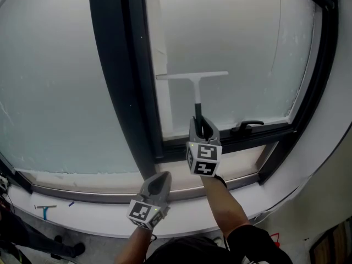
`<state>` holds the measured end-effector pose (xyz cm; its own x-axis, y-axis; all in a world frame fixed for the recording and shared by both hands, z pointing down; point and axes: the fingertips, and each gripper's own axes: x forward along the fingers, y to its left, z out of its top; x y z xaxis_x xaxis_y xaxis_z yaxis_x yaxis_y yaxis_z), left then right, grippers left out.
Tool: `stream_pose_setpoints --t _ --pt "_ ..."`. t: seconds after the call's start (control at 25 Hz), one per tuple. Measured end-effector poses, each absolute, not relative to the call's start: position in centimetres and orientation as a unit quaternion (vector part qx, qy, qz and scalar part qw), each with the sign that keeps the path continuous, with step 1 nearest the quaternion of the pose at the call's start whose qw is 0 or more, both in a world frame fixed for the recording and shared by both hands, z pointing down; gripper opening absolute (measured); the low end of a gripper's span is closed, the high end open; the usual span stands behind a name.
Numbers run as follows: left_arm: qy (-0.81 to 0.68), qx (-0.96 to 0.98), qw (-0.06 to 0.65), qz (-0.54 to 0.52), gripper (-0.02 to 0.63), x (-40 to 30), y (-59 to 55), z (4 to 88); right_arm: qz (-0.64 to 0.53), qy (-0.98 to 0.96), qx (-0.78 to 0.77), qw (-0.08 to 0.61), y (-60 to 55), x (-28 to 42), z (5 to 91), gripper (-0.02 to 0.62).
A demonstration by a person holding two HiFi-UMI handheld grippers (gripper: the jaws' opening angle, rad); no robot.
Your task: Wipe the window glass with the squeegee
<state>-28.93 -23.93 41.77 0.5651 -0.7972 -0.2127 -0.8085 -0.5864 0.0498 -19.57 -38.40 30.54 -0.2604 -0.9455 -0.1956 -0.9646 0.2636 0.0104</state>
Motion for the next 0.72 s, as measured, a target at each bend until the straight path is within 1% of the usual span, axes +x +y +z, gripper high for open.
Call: stream_pose_setpoints --t 0.72 --pt "0.464 -0.88 0.032 0.095 -0.002 -28.4 -25.0 42.7 0.044 0.795 -0.603 0.04 -37.9 -18.9 36.1 0.095"
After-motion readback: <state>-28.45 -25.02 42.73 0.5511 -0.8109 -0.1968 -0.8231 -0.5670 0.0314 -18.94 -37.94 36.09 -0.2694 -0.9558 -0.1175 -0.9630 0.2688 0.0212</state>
